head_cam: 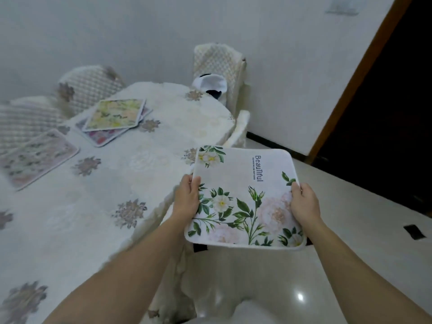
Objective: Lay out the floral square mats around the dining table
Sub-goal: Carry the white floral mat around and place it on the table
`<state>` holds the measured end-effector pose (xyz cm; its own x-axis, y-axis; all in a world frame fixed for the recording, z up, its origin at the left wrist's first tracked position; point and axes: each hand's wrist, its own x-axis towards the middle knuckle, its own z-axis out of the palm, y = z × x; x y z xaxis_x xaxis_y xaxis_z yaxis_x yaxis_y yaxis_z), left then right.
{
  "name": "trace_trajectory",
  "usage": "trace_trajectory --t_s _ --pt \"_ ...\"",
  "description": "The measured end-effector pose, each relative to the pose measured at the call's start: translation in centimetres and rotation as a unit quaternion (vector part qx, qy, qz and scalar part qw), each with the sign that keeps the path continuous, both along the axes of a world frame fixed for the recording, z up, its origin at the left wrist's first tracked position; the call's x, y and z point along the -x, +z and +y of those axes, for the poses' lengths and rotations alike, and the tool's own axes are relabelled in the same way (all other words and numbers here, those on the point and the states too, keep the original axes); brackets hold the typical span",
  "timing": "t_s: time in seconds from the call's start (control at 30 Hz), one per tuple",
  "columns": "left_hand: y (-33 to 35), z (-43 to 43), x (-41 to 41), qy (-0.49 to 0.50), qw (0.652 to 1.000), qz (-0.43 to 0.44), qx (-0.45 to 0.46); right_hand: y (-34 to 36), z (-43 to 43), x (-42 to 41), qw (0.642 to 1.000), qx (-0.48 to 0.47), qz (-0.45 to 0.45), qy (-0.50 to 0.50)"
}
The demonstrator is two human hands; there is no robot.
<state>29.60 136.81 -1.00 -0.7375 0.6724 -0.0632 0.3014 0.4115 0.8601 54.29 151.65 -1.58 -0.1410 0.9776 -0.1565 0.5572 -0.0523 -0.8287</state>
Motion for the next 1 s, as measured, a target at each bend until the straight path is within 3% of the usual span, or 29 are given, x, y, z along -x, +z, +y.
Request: trace_trajectory --t_s 0.2,0.5,0.8,1.0 --pt "0.4 -4.5 3.6 0.169 0.985 0.005 -0.015 1.8 3.2 10.0 0.984 -0.011 -0.001 0.179" --pt "0.4 -15.2 8.0 0.370 0.928 -0.013 -0.029 2.2 -1.2 25.3 0.913 -0.035 0.024 0.405" --pt "-0.9 -23.5 16.1 0.432 0.902 -0.007 -0.027 2.2 -8.6 37.6 0.875 -0.045 0.012 0.482" --pt "-2.8 -27.7 21.7 0.445 0.894 -0.051 0.003 0.0 -13.0 44.1 0.864 -0.050 -0.022 0.501"
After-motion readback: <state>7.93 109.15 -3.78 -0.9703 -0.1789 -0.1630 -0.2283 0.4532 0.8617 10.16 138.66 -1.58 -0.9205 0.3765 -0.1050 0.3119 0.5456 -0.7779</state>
